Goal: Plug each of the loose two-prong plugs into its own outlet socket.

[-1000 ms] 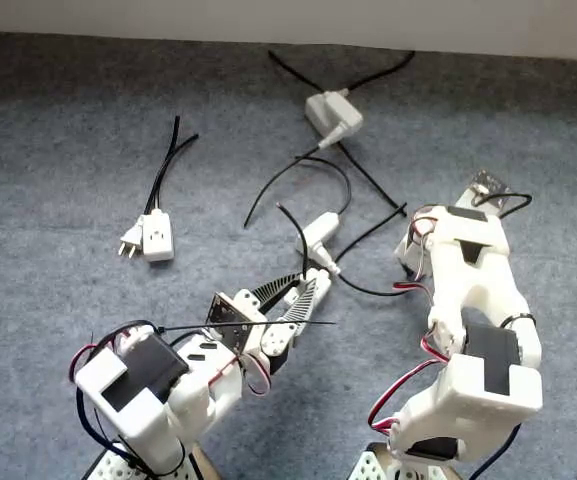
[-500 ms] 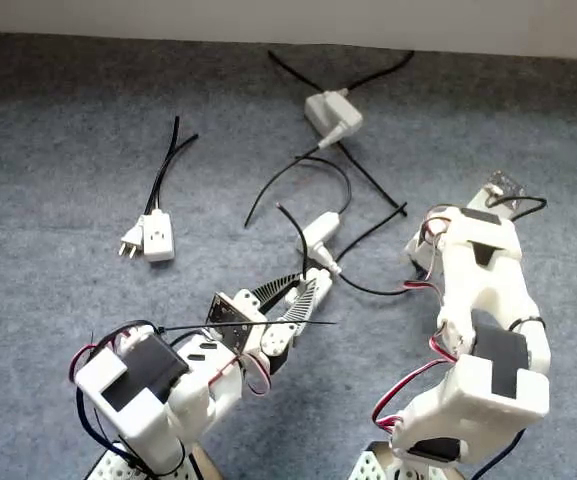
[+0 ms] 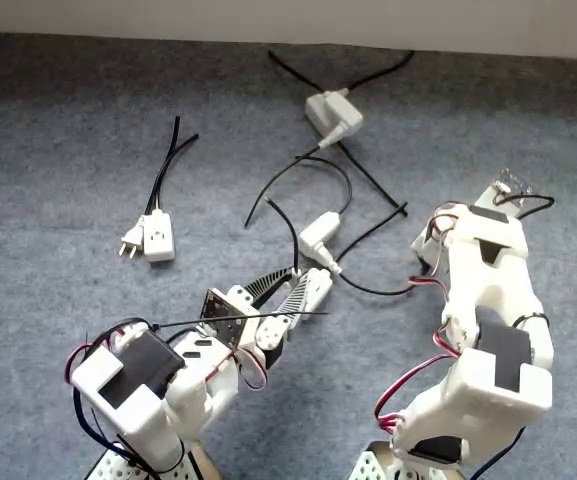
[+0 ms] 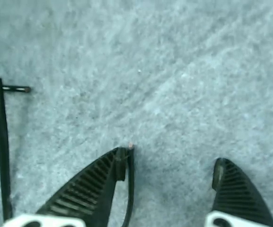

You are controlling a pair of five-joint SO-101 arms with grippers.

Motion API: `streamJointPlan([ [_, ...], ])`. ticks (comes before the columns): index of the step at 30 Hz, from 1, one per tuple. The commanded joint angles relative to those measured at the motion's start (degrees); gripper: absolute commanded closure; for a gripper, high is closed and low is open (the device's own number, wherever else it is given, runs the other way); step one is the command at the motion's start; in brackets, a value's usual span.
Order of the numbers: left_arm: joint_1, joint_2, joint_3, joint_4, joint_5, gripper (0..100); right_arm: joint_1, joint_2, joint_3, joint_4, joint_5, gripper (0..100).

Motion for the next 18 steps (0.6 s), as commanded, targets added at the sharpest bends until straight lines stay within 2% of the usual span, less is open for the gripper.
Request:
streamJointPlan([
  [1, 0.92, 0.13, 0.31, 0.00, 0.44, 99, 3.82, 0.31, -2.42, -0.75, -1.23, 70.4],
  [18, 1.98, 0.22, 0.22, 0.97, 0.35, 99, 3.21, 0.31, -2.77, -0.84, -1.49, 70.4],
])
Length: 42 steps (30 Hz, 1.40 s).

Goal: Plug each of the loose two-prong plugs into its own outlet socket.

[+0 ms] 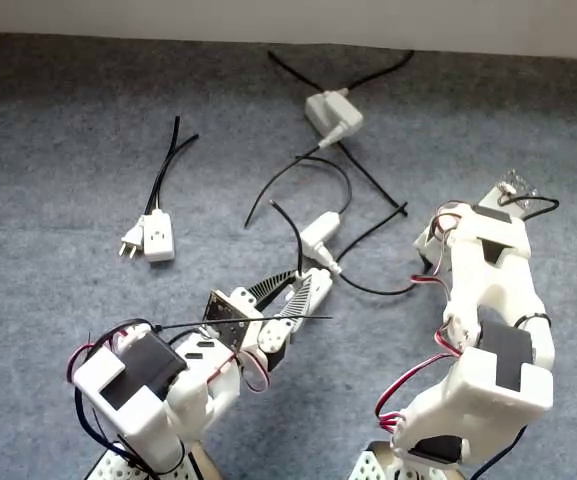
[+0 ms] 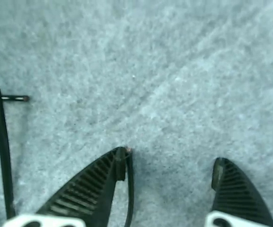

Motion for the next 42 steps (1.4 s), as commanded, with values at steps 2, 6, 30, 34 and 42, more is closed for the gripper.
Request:
streamJointPlan([
  [2, 0.75, -0.22, 0.22, 2.11, 0.26, 99, 2.51, 0.31, -2.51, -0.92, -0.18, 70.4],
  [6, 0.75, -0.22, 0.22, 2.29, 0.26, 99, 2.51, 0.31, -2.51, -0.92, -0.18, 70.4],
  [30, 1.89, -0.31, 0.31, 5.19, -3.34, 99, 2.07, 0.31, -2.51, -1.01, -0.18, 70.4],
  [34, 1.98, -0.31, 0.31, 5.80, -4.22, 99, 1.71, 0.40, -2.51, -1.01, -0.09, 70.4],
  [42, 3.30, -0.31, 0.31, 5.80, -2.29, 99, 1.71, 0.40, -2.51, -1.01, -0.09, 70.4],
])
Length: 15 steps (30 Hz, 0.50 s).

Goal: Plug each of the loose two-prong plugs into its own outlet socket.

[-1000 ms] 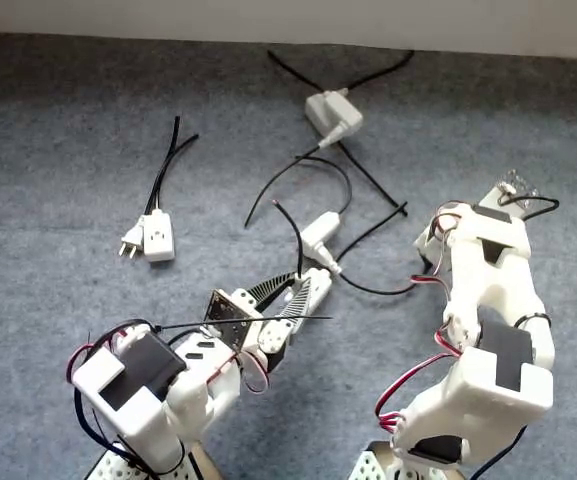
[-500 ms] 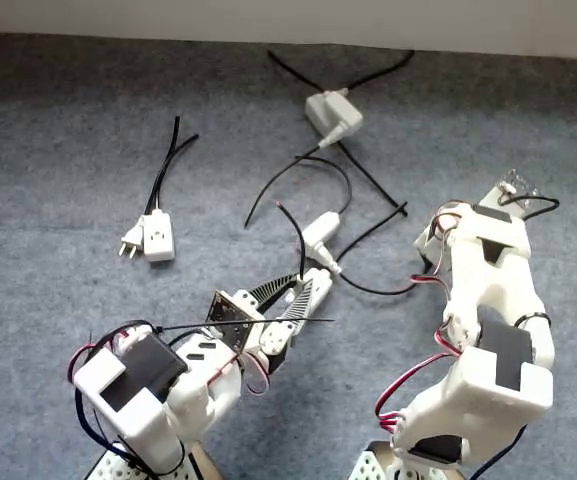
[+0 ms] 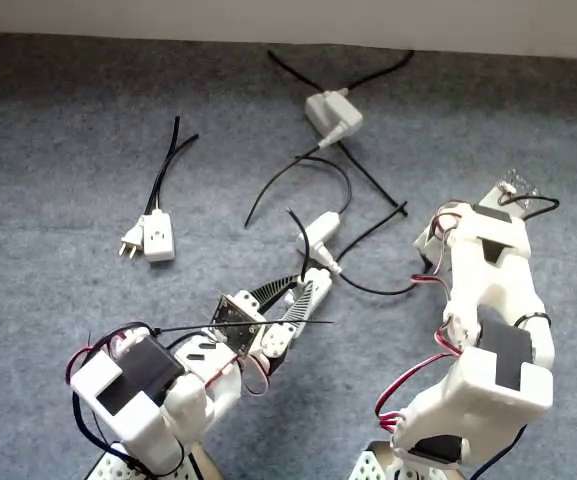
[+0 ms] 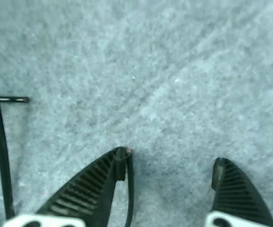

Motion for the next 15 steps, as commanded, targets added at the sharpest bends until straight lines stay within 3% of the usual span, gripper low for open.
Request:
streamJointPlan([
  [1, 1.98, 0.13, 0.31, 1.49, 1.05, 99, 1.71, 0.40, -2.33, -1.01, -0.09, 70.4],
  [15, 1.89, 0.31, 0.31, 1.85, 1.14, 99, 1.63, 0.40, -2.33, -1.01, 0.00, 70.4],
])
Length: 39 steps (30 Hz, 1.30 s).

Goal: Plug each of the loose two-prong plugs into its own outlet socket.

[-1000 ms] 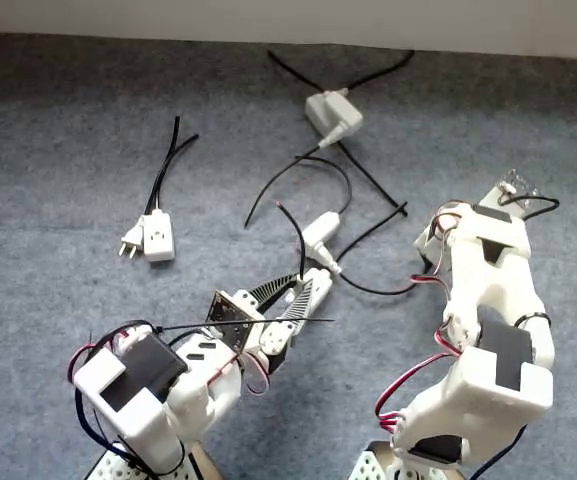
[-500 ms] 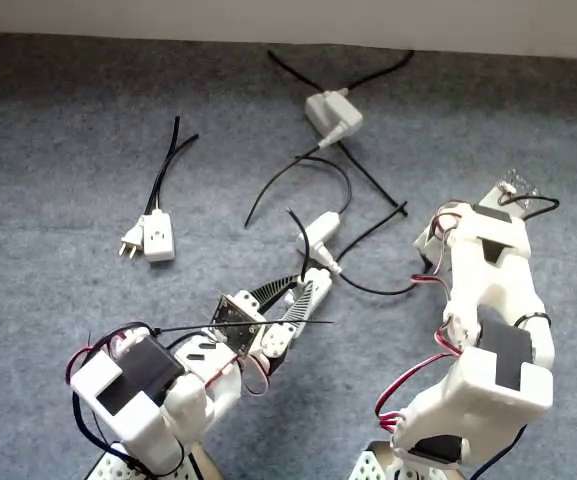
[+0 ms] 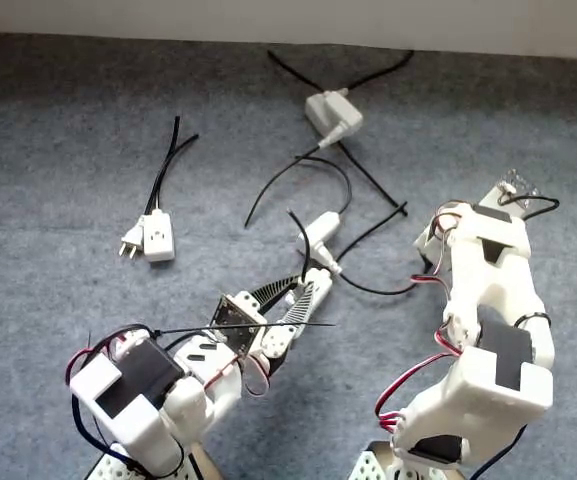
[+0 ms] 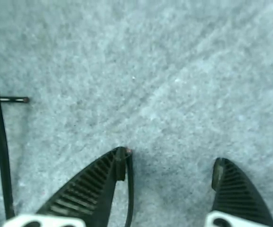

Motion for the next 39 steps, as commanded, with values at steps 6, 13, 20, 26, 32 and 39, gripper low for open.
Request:
streamJointPlan([
  [6, 0.13, 0.57, 0.22, 1.05, -6.33, 99, 1.63, 0.40, -2.33, -1.01, -0.09, 70.4],
  [13, 0.66, 0.75, 0.13, 0.97, -7.38, 99, 1.63, 0.40, -2.33, -1.01, -0.18, 70.4],
  [20, -0.48, 0.84, -0.40, 1.05, -7.47, 99, 1.36, 0.40, -2.33, -1.01, 0.00, 70.4],
  [26, -0.75, 0.84, -0.04, 1.05, -7.30, 99, -0.22, 0.04, -2.24, -0.84, 0.26, 70.4],
  [32, -3.74, 0.40, -0.40, 0.97, -0.70, 99, -1.36, -1.63, -4.97, 4.62, 8.97, 70.4],
  [39, -3.74, 0.75, -1.10, 1.23, -0.35, 99, -4.88, -14.99, -15.25, 24.57, 30.07, 70.6],
])
